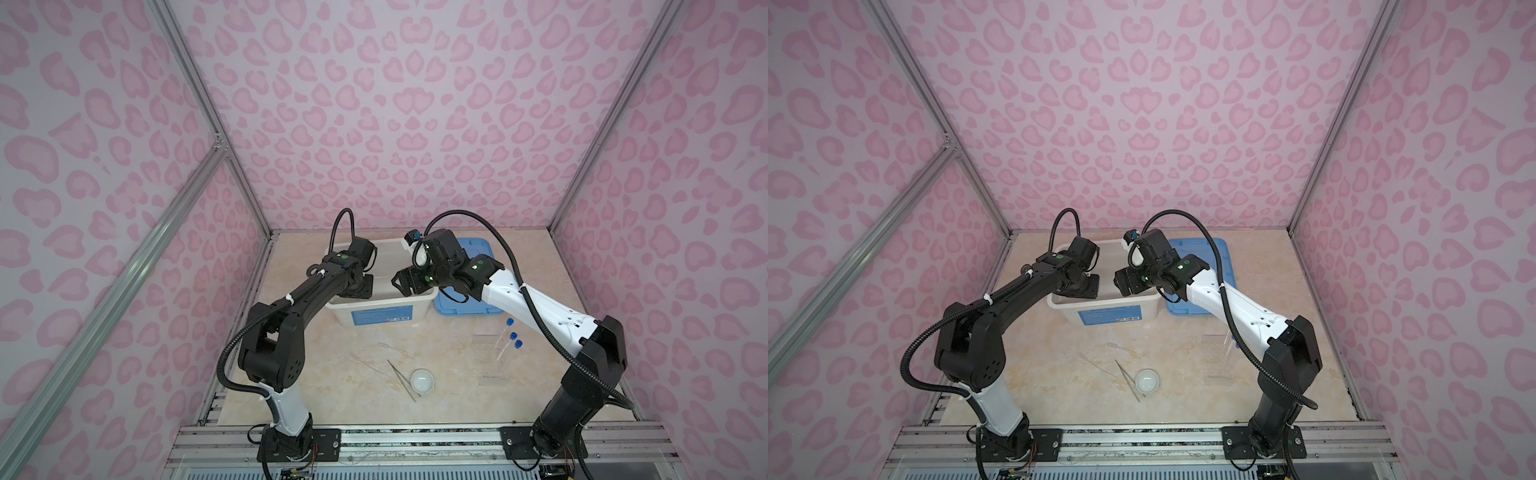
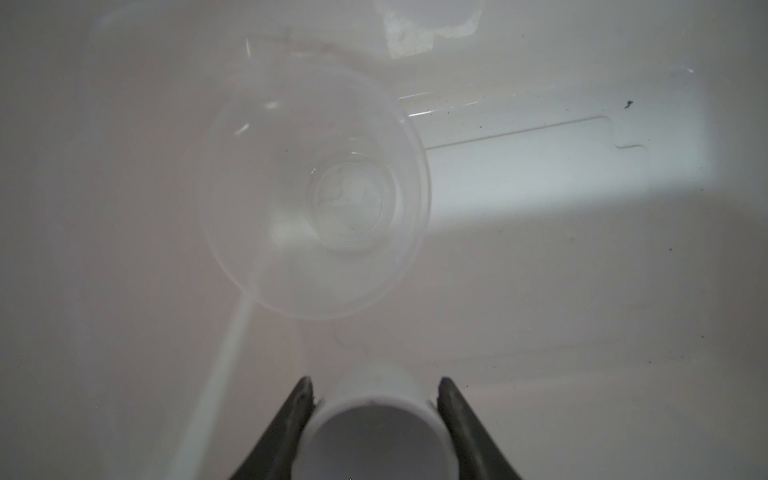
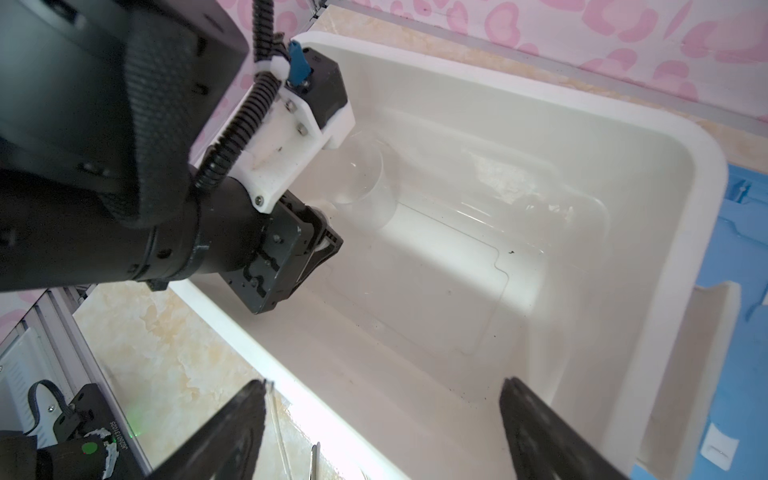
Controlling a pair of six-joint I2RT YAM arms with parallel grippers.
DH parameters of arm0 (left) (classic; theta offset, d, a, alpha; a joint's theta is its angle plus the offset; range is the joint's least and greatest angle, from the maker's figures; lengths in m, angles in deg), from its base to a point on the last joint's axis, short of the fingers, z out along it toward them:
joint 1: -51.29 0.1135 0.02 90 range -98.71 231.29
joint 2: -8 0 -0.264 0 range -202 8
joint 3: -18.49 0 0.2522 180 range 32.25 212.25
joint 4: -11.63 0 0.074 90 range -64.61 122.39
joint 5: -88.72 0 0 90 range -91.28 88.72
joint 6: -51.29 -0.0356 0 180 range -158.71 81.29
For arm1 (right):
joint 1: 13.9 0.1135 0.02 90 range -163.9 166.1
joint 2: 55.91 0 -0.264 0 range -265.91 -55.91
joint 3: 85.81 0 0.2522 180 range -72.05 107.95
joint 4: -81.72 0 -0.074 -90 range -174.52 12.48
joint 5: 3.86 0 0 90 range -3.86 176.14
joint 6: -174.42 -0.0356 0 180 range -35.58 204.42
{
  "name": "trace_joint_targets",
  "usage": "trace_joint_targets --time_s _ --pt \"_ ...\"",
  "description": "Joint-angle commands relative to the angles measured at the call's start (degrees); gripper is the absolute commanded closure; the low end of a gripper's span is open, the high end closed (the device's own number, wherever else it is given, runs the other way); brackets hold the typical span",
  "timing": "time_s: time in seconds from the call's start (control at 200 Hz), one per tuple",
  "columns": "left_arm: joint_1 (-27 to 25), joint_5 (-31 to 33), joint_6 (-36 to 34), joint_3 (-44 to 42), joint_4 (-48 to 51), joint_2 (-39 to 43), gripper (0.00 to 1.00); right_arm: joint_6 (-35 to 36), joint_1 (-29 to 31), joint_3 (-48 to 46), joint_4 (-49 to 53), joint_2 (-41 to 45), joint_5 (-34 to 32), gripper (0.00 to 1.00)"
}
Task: Organize the chemistry lab equipment
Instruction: 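Carry the white cup into the bin with left gripper while right hovers above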
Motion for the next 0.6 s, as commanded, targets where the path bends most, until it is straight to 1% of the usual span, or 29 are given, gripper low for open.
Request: trace_joint_targets --time_s 0.0,0.265,0.585,0.595 --pt "0.2 0.5 -0.8 -0.9 -3.0 -1.1 0.76 0.2 0.1 0.4 -1.4 -0.6 0.4 0.11" --pt "0.3 1.6 -0.9 -3.0 -6.8 -2.3 0.75 0.1 -0.2 0.3 -1.8 -1.5 0.9 0.11" --pt "0.3 1.4 -0.9 -4.1 -10.0 -4.5 0.73 0.0 -0.4 -0.3 -2.2 -1.8 1.0 0.11" --pt "0.3 1.5 -0.8 -5.4 -10.1 -4.5 0.73 0.0 -0.4 -0.3 -2.2 -1.8 1.0 0.11"
